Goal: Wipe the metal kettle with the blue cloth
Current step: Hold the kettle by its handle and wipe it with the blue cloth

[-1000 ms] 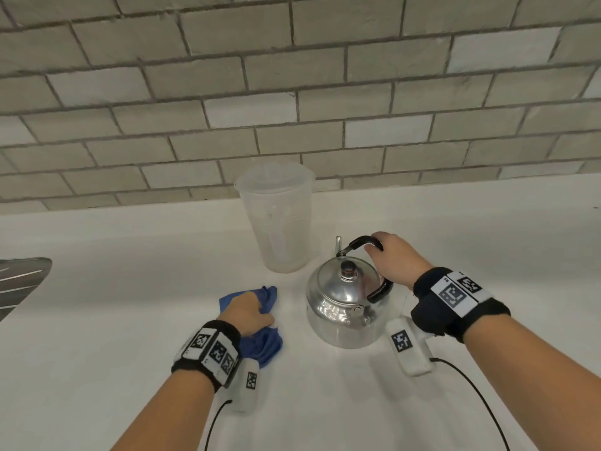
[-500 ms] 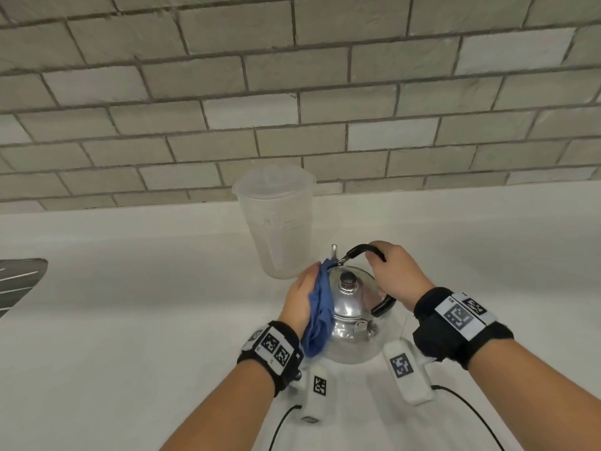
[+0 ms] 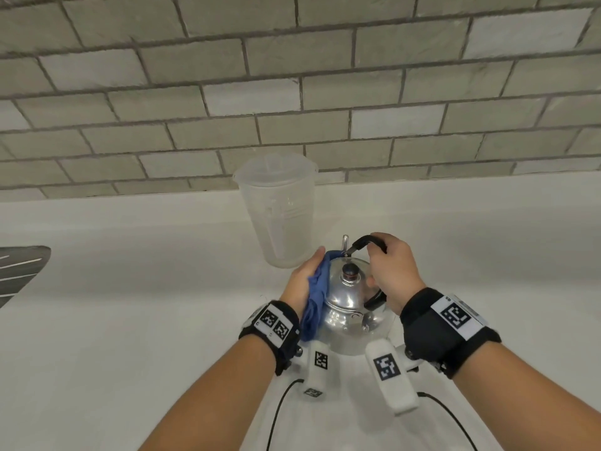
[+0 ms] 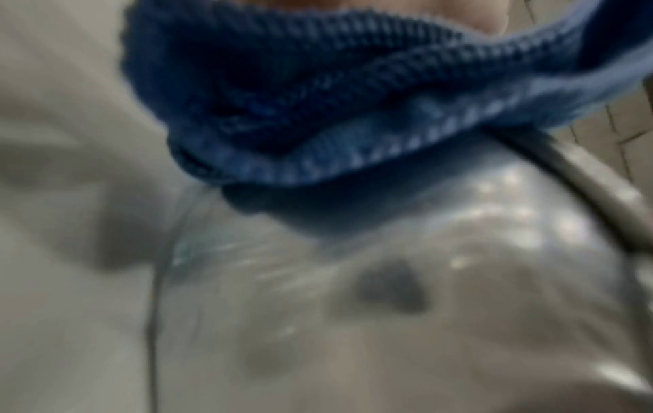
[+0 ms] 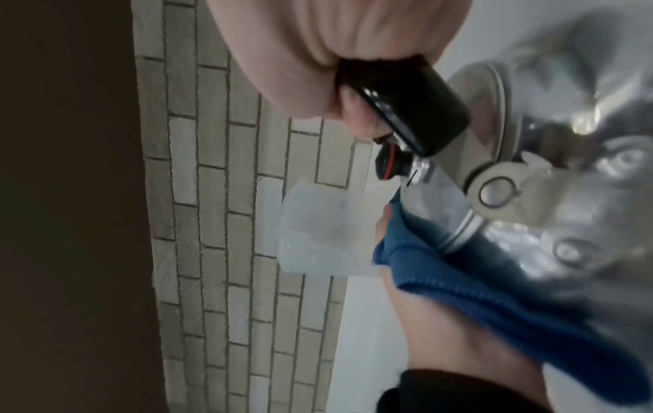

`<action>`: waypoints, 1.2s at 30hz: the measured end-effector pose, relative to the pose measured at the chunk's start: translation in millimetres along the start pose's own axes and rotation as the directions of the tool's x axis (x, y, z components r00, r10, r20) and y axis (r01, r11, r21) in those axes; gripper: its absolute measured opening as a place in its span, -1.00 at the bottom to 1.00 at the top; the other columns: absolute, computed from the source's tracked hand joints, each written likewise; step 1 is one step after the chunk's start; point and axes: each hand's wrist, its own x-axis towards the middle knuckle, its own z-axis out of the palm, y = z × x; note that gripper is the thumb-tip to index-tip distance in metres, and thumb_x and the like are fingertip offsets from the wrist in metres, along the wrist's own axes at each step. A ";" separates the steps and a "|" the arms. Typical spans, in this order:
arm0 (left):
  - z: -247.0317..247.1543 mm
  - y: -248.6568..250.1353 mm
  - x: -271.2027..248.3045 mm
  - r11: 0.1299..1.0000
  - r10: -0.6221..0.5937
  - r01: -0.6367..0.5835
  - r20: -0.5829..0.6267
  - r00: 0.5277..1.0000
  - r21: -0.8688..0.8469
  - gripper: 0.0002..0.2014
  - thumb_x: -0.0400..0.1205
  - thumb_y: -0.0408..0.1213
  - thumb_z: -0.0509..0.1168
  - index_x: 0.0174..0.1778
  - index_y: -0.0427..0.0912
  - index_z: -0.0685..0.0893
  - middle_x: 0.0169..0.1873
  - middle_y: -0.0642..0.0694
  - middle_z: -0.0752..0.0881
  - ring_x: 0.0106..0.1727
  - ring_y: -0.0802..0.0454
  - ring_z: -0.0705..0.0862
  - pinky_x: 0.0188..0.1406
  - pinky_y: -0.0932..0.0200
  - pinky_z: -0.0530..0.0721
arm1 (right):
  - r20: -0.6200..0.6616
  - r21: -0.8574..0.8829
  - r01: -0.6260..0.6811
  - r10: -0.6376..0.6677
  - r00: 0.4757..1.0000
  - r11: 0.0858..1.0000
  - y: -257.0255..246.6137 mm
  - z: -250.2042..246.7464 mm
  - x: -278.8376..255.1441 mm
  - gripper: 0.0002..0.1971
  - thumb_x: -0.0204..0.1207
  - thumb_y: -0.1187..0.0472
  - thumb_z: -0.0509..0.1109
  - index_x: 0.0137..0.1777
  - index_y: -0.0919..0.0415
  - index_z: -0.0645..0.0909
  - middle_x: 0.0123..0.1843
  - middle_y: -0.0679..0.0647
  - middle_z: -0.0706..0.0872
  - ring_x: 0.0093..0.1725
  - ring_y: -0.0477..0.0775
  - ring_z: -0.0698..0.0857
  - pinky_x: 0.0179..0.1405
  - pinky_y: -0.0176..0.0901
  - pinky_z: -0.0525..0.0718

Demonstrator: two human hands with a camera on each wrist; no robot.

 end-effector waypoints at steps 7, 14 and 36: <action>-6.5 -12.3 -15.5 0.987 0.153 -0.160 -0.207 0.966 -0.019 -0.72 0.74 -0.24 0.20 0.15 -0.39 0.69 -0.13 -0.19 0.81 -0.01 -0.06 0.72 0.19 0.20 0.67 | -0.160 0.249 -0.026 0.067 0.985 0.968 1.0 24.1 -10.4 -0.69 0.63 0.29 0.17 0.35 0.23 0.48 0.04 0.12 0.57 -0.27 0.01 0.58 -0.40 -0.25 0.58; -9.6 -3.8 -23.4 0.983 0.180 -0.182 -0.091 0.979 -0.014 -0.66 0.50 -0.06 0.33 0.08 -0.18 0.75 0.03 -0.17 0.78 0.10 -0.06 0.71 0.40 -0.05 0.55 | 0.359 -0.310 0.569 -0.460 0.812 0.762 1.5 -0.5 -6.9 -0.59 0.59 -0.13 0.05 -0.40 -0.05 0.55 0.02 -0.12 0.56 0.44 -0.04 0.38 0.53 -0.31 0.06; -9.7 3.5 -40.0 0.990 0.104 -0.089 -0.142 0.984 0.112 -0.77 0.67 -0.13 0.24 0.03 -0.18 0.71 0.04 -0.27 0.72 0.10 -0.23 0.66 0.37 -0.32 0.57 | 0.755 -0.447 0.766 -0.264 0.600 0.463 -22.7 -23.7 -3.6 -0.51 0.27 -0.30 0.45 -0.24 0.13 0.46 -0.19 -0.03 0.48 -0.05 -0.02 0.40 -0.10 -0.34 0.35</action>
